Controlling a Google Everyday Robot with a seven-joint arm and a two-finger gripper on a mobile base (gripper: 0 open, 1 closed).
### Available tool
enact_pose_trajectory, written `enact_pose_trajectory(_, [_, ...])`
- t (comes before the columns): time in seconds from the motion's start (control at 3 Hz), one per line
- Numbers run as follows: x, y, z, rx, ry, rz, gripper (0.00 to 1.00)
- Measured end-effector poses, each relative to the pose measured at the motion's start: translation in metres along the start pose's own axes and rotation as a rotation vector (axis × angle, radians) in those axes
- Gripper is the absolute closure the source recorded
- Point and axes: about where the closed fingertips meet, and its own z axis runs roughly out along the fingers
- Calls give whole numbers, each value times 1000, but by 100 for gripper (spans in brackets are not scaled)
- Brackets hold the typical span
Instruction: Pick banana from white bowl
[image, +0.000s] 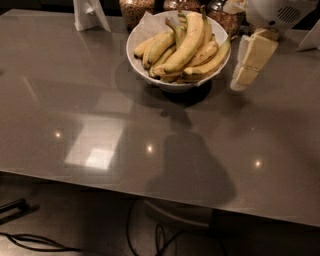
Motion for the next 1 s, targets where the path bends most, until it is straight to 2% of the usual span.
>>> enact_pose_trajectory(0.33, [0,0,0,0,0,0,0])
enact_pose_trajectory(0.67, [-6,-9,4,60,27,-122,0])
enact_pose_trajectory(1.0, [-27,-24,14,161,75,-373,0])
